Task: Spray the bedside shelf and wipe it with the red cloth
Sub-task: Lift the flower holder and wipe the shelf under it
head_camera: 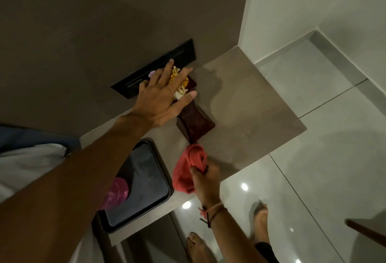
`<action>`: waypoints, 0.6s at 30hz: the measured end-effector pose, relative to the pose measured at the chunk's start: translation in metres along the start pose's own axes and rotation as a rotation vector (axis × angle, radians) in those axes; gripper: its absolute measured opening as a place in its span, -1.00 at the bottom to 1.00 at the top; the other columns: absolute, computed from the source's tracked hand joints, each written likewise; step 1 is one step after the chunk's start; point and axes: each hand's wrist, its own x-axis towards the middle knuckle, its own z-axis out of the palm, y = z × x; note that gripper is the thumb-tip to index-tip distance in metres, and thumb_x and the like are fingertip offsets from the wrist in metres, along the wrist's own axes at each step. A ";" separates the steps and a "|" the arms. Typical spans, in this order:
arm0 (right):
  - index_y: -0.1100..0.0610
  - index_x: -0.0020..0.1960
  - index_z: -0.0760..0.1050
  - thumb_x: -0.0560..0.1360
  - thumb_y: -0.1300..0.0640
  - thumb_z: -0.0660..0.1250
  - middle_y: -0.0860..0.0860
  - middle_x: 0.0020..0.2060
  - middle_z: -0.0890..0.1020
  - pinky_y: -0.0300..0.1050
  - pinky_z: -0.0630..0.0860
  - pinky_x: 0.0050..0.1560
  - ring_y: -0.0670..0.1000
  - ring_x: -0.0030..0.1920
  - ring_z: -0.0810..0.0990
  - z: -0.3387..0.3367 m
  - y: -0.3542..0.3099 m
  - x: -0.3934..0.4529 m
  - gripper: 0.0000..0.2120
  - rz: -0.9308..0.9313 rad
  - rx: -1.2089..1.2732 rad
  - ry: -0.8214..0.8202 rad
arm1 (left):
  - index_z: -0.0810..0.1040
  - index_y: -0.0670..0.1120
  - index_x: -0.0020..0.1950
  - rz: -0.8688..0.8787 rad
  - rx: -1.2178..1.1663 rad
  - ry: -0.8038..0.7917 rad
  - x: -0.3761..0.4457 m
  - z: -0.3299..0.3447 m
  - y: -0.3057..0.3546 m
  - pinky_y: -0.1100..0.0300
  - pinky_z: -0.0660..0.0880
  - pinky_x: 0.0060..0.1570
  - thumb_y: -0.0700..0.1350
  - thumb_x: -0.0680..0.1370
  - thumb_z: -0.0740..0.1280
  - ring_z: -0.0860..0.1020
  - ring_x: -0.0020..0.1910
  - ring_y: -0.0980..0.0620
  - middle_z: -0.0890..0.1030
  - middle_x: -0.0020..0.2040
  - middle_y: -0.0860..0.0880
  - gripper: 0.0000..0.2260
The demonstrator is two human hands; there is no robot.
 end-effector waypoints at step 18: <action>-0.03 0.26 0.51 0.55 0.30 0.38 0.08 0.19 0.65 -0.05 0.66 0.15 0.07 0.17 0.65 -0.023 -0.014 -0.010 -0.64 0.011 0.305 -0.138 | 0.19 0.20 0.62 0.117 0.176 0.161 -0.033 0.038 0.023 -0.30 0.27 0.42 0.42 0.54 0.00 0.21 0.61 -0.23 0.10 0.69 -0.16 -0.33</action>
